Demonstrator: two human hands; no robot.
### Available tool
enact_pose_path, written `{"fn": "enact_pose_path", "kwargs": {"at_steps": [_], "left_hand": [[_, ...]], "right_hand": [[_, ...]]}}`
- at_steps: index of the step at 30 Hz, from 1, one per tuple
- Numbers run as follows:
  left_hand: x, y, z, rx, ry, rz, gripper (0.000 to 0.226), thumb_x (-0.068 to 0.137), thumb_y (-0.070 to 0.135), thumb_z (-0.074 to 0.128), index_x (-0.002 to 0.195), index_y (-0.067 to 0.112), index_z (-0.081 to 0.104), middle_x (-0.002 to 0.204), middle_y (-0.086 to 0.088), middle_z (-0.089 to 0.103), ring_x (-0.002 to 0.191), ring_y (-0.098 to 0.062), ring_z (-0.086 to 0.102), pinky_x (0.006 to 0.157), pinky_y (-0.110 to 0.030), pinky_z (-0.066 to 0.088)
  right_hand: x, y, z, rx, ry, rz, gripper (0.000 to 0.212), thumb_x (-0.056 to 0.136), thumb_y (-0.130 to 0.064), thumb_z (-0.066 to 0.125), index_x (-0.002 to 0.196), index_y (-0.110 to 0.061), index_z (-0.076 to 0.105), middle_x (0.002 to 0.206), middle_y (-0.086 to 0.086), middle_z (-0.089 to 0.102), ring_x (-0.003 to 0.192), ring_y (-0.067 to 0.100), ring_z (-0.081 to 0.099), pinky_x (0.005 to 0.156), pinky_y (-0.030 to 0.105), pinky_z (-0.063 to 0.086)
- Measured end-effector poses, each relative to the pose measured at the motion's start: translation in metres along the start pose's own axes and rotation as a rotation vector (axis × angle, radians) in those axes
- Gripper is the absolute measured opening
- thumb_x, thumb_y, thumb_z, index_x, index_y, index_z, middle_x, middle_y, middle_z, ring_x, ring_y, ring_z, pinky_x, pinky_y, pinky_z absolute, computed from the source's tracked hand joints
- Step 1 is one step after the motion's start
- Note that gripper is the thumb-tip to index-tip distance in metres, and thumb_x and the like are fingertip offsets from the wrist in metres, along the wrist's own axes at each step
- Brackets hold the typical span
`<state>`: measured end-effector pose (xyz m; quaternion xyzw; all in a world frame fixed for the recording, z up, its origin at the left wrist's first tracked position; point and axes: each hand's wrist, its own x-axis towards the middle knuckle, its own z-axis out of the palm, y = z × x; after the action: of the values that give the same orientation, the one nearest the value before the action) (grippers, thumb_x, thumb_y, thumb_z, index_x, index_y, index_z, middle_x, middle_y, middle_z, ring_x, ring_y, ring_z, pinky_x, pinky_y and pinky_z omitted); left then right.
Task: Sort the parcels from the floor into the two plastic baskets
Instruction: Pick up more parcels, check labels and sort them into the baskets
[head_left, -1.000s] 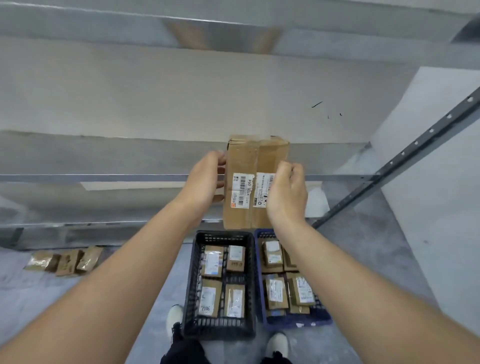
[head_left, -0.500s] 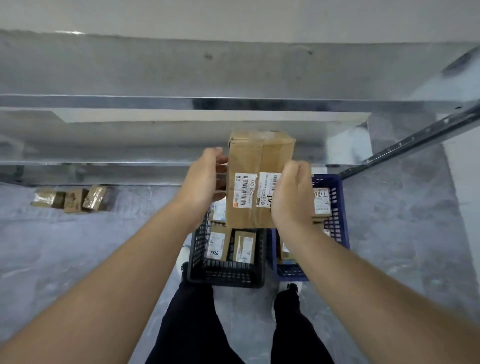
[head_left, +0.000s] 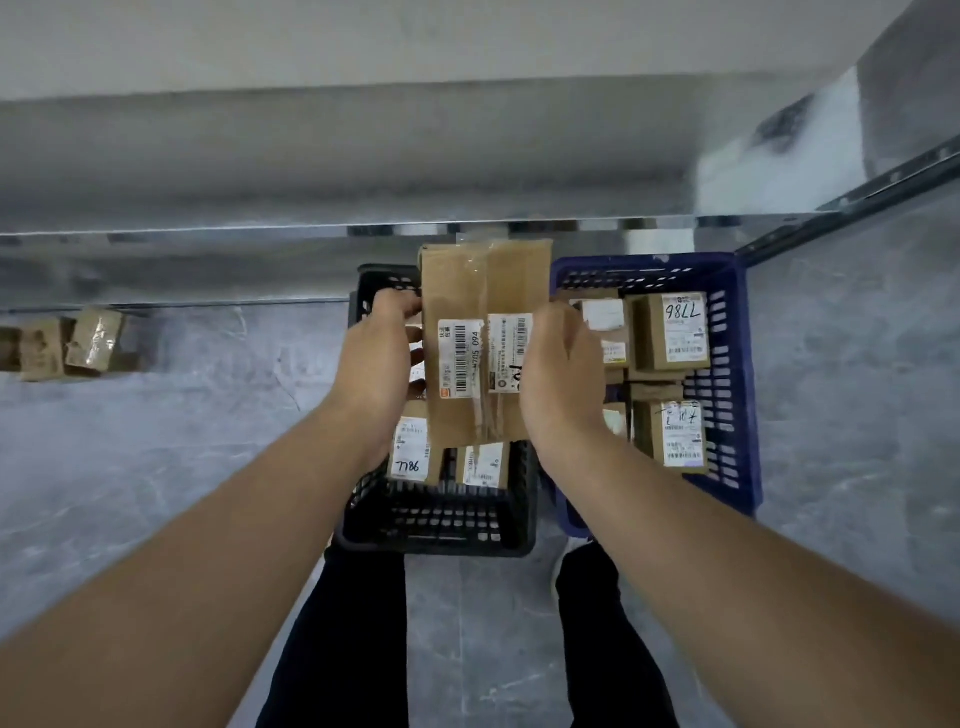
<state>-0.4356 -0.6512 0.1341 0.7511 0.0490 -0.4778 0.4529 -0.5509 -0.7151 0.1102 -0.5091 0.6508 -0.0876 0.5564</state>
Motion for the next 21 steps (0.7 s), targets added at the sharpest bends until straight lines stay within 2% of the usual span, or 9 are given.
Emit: {"fn": "enact_pose_path", "kwargs": {"at_steps": [1, 3, 5, 10, 12, 15, 17, 19, 21], "left_hand": [[0.012, -0.012, -0.001, 0.000, 0.000, -0.014, 0.042, 0.101, 0.040, 0.036, 0.100, 0.020, 0.073, 0.074, 0.002, 0.075, 0.086, -0.023, 0.069, 0.081, -0.043, 0.056], [0.037, -0.034, -0.003, 0.018, -0.004, -0.035, 0.044, 0.102, 0.041, 0.035, 0.104, 0.020, 0.073, 0.078, 0.002, 0.077, 0.087, -0.022, 0.071, 0.074, -0.037, 0.057], [0.061, -0.055, -0.004, 0.044, -0.005, -0.047, 0.046, 0.102, 0.042, 0.034, 0.107, 0.021, 0.074, 0.085, 0.001, 0.078, 0.091, -0.023, 0.073, 0.073, -0.035, 0.056], [0.112, -0.094, 0.001, 0.067, 0.017, -0.082, 0.048, 0.101, 0.041, 0.034, 0.102, 0.015, 0.074, 0.091, -0.001, 0.079, 0.089, -0.019, 0.071, 0.076, -0.034, 0.052], [0.131, -0.109, 0.006, 0.066, 0.017, -0.099, 0.050, 0.101, 0.042, 0.034, 0.105, 0.011, 0.073, 0.090, 0.000, 0.079, 0.092, -0.019, 0.071, 0.077, -0.034, 0.052], [0.157, -0.128, 0.014, 0.059, 0.033, -0.142, 0.056, 0.100, 0.048, 0.035, 0.109, 0.006, 0.071, 0.097, -0.003, 0.079, 0.097, -0.022, 0.072, 0.084, -0.039, 0.056], [0.174, -0.140, 0.019, 0.058, 0.038, -0.165, 0.059, 0.098, 0.051, 0.034, 0.111, 0.006, 0.071, 0.103, -0.008, 0.077, 0.104, -0.028, 0.072, 0.093, -0.044, 0.057], [0.192, -0.150, 0.024, 0.058, 0.043, -0.185, 0.054, 0.096, 0.048, 0.035, 0.102, 0.009, 0.072, 0.099, -0.009, 0.078, 0.104, -0.031, 0.072, 0.095, -0.048, 0.057], [0.211, -0.159, 0.031, 0.058, 0.033, -0.197, 0.049, 0.097, 0.046, 0.035, 0.096, 0.017, 0.074, 0.090, -0.002, 0.079, 0.098, -0.027, 0.074, 0.091, -0.046, 0.058]], "right_hand": [[0.010, 0.013, 0.006, -0.002, -0.015, 0.023, 0.037, 0.079, -0.069, 0.033, 0.082, -0.041, 0.056, 0.109, 0.010, 0.063, 0.096, 0.023, 0.057, 0.085, 0.044, 0.046], [0.027, 0.038, 0.018, -0.009, -0.060, 0.057, 0.061, 0.080, -0.073, 0.034, 0.107, -0.032, 0.070, 0.124, 0.010, 0.068, 0.107, 0.021, 0.067, 0.096, 0.048, 0.056], [0.041, 0.059, 0.028, -0.031, -0.098, 0.071, 0.073, 0.080, -0.075, 0.032, 0.123, -0.029, 0.071, 0.129, 0.007, 0.067, 0.110, 0.020, 0.070, 0.099, 0.051, 0.059], [0.074, 0.097, 0.053, -0.050, -0.133, 0.097, 0.045, 0.079, -0.069, 0.033, 0.095, -0.035, 0.057, 0.121, 0.012, 0.063, 0.091, 0.018, 0.060, 0.075, 0.035, 0.046], [0.089, 0.111, 0.065, -0.022, -0.121, 0.131, 0.055, 0.078, -0.069, 0.034, 0.107, -0.031, 0.060, 0.130, 0.017, 0.064, 0.096, 0.020, 0.061, 0.080, 0.037, 0.049], [0.112, 0.126, 0.079, -0.002, -0.073, 0.152, 0.067, 0.084, -0.067, 0.037, 0.134, -0.028, 0.061, 0.134, 0.008, 0.063, 0.111, 0.022, 0.063, 0.093, 0.043, 0.054], [0.130, 0.138, 0.087, -0.019, -0.063, 0.141, 0.054, 0.099, -0.058, 0.041, 0.142, -0.028, 0.055, 0.133, 0.004, 0.061, 0.109, 0.020, 0.061, 0.082, 0.036, 0.049], [0.151, 0.151, 0.093, -0.051, -0.060, 0.135, 0.040, 0.108, -0.049, 0.044, 0.140, -0.025, 0.053, 0.131, 0.004, 0.061, 0.105, 0.016, 0.059, 0.072, 0.029, 0.041], [0.169, 0.161, 0.100, -0.057, -0.049, 0.148, 0.039, 0.109, -0.047, 0.044, 0.139, -0.023, 0.052, 0.133, 0.005, 0.062, 0.107, 0.018, 0.059, 0.074, 0.032, 0.041]]}}
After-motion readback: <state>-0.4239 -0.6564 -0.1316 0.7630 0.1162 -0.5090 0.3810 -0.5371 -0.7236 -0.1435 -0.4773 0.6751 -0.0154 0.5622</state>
